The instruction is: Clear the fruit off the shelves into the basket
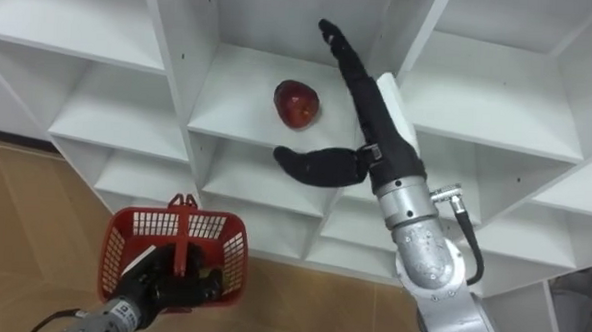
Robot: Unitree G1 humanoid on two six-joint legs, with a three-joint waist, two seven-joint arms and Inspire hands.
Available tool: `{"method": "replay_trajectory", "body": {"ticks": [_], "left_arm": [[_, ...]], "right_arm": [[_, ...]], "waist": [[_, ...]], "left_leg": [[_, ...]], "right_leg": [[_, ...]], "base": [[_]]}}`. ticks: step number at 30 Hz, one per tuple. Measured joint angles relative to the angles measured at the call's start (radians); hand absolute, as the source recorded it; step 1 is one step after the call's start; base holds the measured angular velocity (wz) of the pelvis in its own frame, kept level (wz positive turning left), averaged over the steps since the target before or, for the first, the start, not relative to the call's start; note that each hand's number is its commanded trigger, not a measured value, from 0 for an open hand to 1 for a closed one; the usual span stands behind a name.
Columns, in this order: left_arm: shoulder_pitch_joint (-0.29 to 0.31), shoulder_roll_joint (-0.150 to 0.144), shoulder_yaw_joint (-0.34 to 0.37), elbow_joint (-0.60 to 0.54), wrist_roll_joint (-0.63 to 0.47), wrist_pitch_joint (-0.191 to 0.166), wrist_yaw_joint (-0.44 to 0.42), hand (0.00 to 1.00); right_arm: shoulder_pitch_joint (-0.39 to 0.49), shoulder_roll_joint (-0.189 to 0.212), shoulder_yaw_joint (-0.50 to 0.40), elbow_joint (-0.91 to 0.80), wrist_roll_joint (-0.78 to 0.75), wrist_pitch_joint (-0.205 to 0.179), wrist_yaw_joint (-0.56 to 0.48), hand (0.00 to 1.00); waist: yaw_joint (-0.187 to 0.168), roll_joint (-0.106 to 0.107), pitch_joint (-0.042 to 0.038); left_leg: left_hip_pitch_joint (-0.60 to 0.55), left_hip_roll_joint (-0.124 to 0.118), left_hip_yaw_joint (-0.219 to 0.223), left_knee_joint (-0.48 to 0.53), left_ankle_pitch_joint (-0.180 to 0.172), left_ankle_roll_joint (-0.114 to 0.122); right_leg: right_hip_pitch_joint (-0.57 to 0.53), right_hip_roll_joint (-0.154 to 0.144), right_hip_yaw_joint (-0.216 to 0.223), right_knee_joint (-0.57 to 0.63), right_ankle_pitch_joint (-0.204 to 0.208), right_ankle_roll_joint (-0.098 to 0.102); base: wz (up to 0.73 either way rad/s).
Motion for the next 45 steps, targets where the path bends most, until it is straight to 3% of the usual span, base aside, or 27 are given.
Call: {"method": "replay_trajectory", "body": {"ticks": [8,13,24,29,34,39,45], "left_arm": [[-0.007,-0.001,0.001,-0.002,0.006,0.002,0.002,1.00],[-0.008,-0.003,0.000,-0.001,0.006,0.002,0.013,1.00],[-0.008,-0.014,-0.008,-0.001,0.006,0.004,0.022,1.00],[-0.009,-0.016,-0.011,-0.006,0.003,0.004,0.026,1.00],[-0.020,-0.021,-0.012,-0.008,0.003,0.004,0.027,1.00],[-0.023,-0.028,-0.037,-0.008,0.003,0.004,0.027,1.00],[-0.023,-0.037,-0.039,-0.008,0.004,0.005,0.026,1.00]], "right_arm": [[-0.037,0.016,-0.009,0.062,0.000,-0.009,-0.058,0.00],[-0.054,0.016,0.005,0.113,0.001,-0.041,-0.093,0.00],[-0.068,0.019,0.025,0.163,0.001,-0.046,-0.165,0.00],[-0.088,0.045,0.027,0.219,0.020,-0.085,-0.192,0.00],[-0.099,0.065,0.027,0.237,0.044,-0.097,-0.215,0.00],[-0.119,0.082,0.027,0.298,0.048,-0.129,-0.224,0.00],[-0.126,0.083,0.026,0.309,0.057,-0.123,-0.225,0.00]], "waist": [[0.002,0.019,0.0019],[0.012,0.019,0.0016],[0.031,0.018,0.0010],[0.030,0.018,0.0010],[0.029,0.019,0.0012],[0.028,0.032,0.0016],[0.028,0.048,0.0004]], "left_leg": [[-0.027,0.000,-0.016,0.012,0.000,0.000],[-0.028,-0.002,-0.015,0.012,0.001,0.001],[-0.028,-0.005,-0.015,0.014,0.005,0.004],[-0.030,-0.005,-0.016,0.015,0.006,0.004],[-0.044,-0.005,-0.019,0.017,0.009,0.004],[-0.051,-0.006,-0.021,0.019,0.011,0.005],[-0.051,-0.016,-0.026,-0.006,0.031,0.007]], "right_leg": [[-0.003,-0.003,-0.022,0.000,0.000,0.000],[-0.004,-0.004,-0.019,0.001,0.000,0.000],[-0.004,-0.008,-0.018,0.000,-0.001,0.001],[-0.005,-0.008,-0.019,0.001,0.000,0.000],[-0.016,-0.008,-0.020,0.002,0.001,-0.001],[-0.019,-0.009,-0.021,0.002,0.002,-0.001],[-0.028,-0.017,-0.020,0.003,0.003,0.001]], "base": [[0.10],[0.00],[0.00],[0.00],[0.02],[0.01],[0.02]]}}
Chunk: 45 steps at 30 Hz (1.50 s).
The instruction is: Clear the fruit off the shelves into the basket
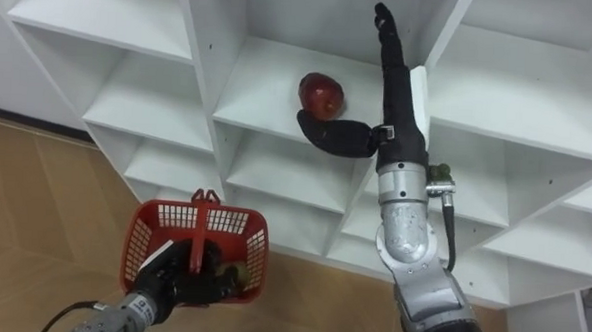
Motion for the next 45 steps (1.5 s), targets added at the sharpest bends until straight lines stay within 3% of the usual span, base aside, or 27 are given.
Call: {"method": "replay_trajectory", "body": {"ticks": [8,17,24,31,35,43,45], "left_arm": [[0.000,-0.008,0.000,0.002,0.001,0.022,0.000,1.00],[0.000,-0.013,-0.035,0.026,0.000,0.026,0.000,1.00],[0.000,-0.013,-0.038,0.034,0.000,0.027,0.001,1.00],[0.000,-0.014,-0.038,0.038,-0.002,0.027,0.001,1.00],[-0.001,-0.015,-0.038,0.046,-0.011,0.042,0.000,1.00],[-0.017,-0.024,-0.038,0.047,-0.032,0.056,0.001,1.00],[-0.025,-0.034,-0.038,0.047,-0.033,0.064,0.005,1.00]], "right_arm": [[-0.041,0.018,0.000,0.076,0.031,0.014,0.000,0.00],[-0.094,0.034,0.000,0.161,0.067,0.000,-0.019,0.00],[-0.147,0.040,-0.003,0.231,0.080,0.017,-0.044,0.00],[-0.165,0.044,-0.003,0.236,0.115,0.018,-0.069,0.00],[-0.191,0.066,-0.003,0.265,0.115,0.019,-0.110,0.00],[-0.250,0.066,-0.021,0.334,0.117,0.021,-0.119,0.00],[-0.266,0.067,-0.037,0.347,0.116,0.022,-0.121,0.00]], "waist": [[0.002,0.012,0.0015],[0.001,0.017,0.0013],[0.004,0.018,0.0022],[0.007,0.018,0.0025],[0.007,0.018,0.0036],[0.008,0.017,0.0117],[0.008,0.018,0.0130]], "left_leg": [[-0.001,-0.006,0.000,-0.016,0.020,0.004],[0.005,-0.018,-0.002,-0.050,0.049,0.009],[0.004,-0.023,-0.002,-0.049,0.055,0.018],[-0.010,-0.024,-0.003,-0.045,0.059,0.019],[-0.011,-0.024,-0.004,-0.046,0.062,0.019],[-0.032,-0.027,-0.006,-0.046,0.075,0.022],[-0.039,-0.037,-0.006,-0.046,0.082,0.027]], "right_leg": [[-0.010,-0.003,0.001,-0.001,0.011,0.000],[-0.015,-0.014,0.000,0.000,0.018,0.004],[-0.016,-0.020,0.000,-0.001,0.025,0.018],[-0.030,-0.020,0.000,-0.004,0.032,0.017],[-0.033,-0.021,0.000,-0.001,0.034,0.015],[-0.056,-0.035,-0.004,0.003,0.038,0.014],[-0.063,-0.036,-0.004,0.001,0.046,0.016]], "base": [[0.01],[0.00],[0.00],[0.00],[0.00],[0.01],[0.00]]}}
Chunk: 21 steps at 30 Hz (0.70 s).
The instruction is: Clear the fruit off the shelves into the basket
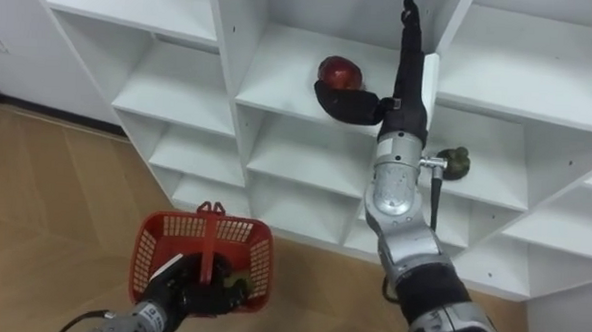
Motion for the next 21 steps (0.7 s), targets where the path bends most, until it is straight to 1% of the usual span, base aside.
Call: {"method": "replay_trajectory", "body": {"ticks": [1,3,5,7,9,14,15,20,21], "left_arm": [[-0.001,-0.001,-0.001,0.000,-0.001,0.000,0.003,1.00],[-0.004,-0.006,-0.012,0.001,-0.009,0.000,0.006,1.00],[-0.009,-0.007,-0.024,0.001,-0.015,0.000,0.007,1.00],[-0.013,-0.007,-0.043,0.001,-0.015,0.000,0.007,1.00],[-0.013,-0.006,-0.048,0.002,-0.015,0.000,0.008,1.00],[-0.018,0.000,-0.050,0.002,-0.015,0.000,0.007,1.00],[-0.019,-0.005,-0.049,0.002,-0.020,0.000,0.007,1.00],[-0.032,-0.012,-0.049,0.018,-0.058,0.000,0.009,1.00],[-0.033,-0.015,-0.050,0.018,-0.058,0.000,0.010,1.00]], "right_arm": [[-0.004,0.000,-0.004,0.004,0.000,0.003,0.000,0.00],[-0.009,0.001,-0.018,0.012,0.003,0.026,-0.006,0.00],[-0.010,0.009,-0.037,0.012,0.003,0.040,-0.014,0.00],[-0.009,0.012,-0.044,0.015,0.009,0.046,-0.022,0.00],[-0.009,0.017,-0.043,0.016,0.025,0.061,-0.025,0.00],[-0.004,0.033,-0.043,0.013,0.025,0.062,-0.034,0.00],[-0.003,0.039,-0.043,0.013,0.024,0.062,-0.037,0.00],[0.004,0.046,-0.043,0.012,0.023,0.062,-0.053,0.00],[0.011,0.048,-0.042,0.001,0.023,0.063,-0.053,0.00]], "waist": [[0.001,0.000,0.0001],[0.011,-0.001,0.0003],[0.020,-0.001,0.0008],[0.021,-0.001,0.0013],[0.022,-0.001,0.0013],[0.014,-0.001,0.0014],[0.011,-0.001,0.0014],[0.010,-0.001,0.0014],[0.002,-0.001,0.0014]], "left_leg": [[0.000,-0.001,-0.002,0.000,0.001,0.001],[-0.003,-0.002,-0.007,0.000,0.003,0.005],[-0.017,-0.005,-0.007,0.002,0.007,0.008],[-0.028,-0.009,-0.007,-0.002,0.013,0.011],[-0.036,-0.013,-0.007,-0.003,0.015,0.013],[-0.046,-0.014,-0.010,-0.001,0.017,0.018],[-0.046,-0.013,-0.009,-0.001,0.018,0.018],[-0.046,-0.013,-0.005,-0.001,0.017,0.018],[-0.048,-0.014,-0.004,0.000,0.017,0.018]], "right_leg": [[0.000,-0.001,0.001,0.000,0.001,0.001],[-0.003,-0.003,0.005,0.002,0.002,0.002],[-0.023,-0.006,0.008,0.011,0.003,0.004],[-0.039,-0.013,0.007,0.020,0.006,0.008],[-0.052,-0.017,0.007,0.026,0.007,0.010],[-0.060,-0.017,0.005,0.030,0.007,0.011],[-0.059,-0.017,0.004,0.031,0.007,0.011],[-0.059,-0.018,0.004,0.030,0.006,0.012],[-0.060,-0.019,0.001,0.031,0.004,0.012]], "base": [[0.00],[0.00],[0.00],[0.04],[0.00],[0.02],[0.04],[0.00],[0.05]]}}
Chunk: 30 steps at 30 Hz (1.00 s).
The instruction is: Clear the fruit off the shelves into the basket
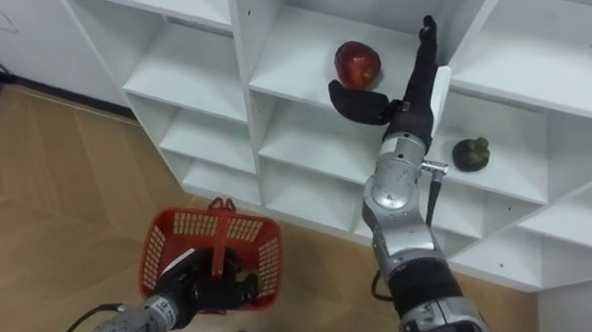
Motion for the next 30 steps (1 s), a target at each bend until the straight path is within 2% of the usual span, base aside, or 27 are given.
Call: {"method": "replay_trajectory", "body": {"ticks": [8,12,21,30], "left_arm": [[-0.002,0.000,-0.030,0.001,-0.006,-0.001,0.061,1.00],[-0.005,-0.003,-0.028,0.001,-0.007,-0.001,0.067,1.00],[-0.007,-0.001,-0.025,0.001,-0.007,-0.001,0.073,1.00],[-0.007,-0.004,-0.007,0.001,-0.007,-0.002,0.073,1.00]], "right_arm": [[0.054,0.001,0.044,-0.055,0.007,0.000,0.026,0.00],[0.094,0.001,0.065,-0.092,0.006,0.001,0.059,0.00],[0.097,0.000,0.066,-0.092,0.005,0.001,0.098,0.00],[0.098,-0.001,0.067,-0.093,0.005,0.001,0.100,0.00]], "waist": [[-0.030,0.001,-0.0008],[-0.034,0.003,-0.0018],[-0.034,0.016,-0.0102],[-0.034,0.017,-0.0104]], "left_leg": [[-0.009,-0.004,-0.001,-0.008,0.000,0.000],[-0.010,-0.004,0.007,-0.016,-0.002,-0.001],[-0.006,0.002,0.009,-0.016,-0.005,-0.003],[0.005,0.008,0.028,-0.016,-0.005,-0.003]], "right_leg": [[-0.001,0.006,0.001,-0.017,0.005,-0.007],[-0.009,0.013,0.031,-0.019,0.003,-0.006],[-0.009,0.017,0.042,-0.015,-0.002,-0.008],[-0.009,0.020,0.061,-0.009,-0.002,-0.008]], "base": [[0.02],[-0.04],[0.00],[-0.05]]}}
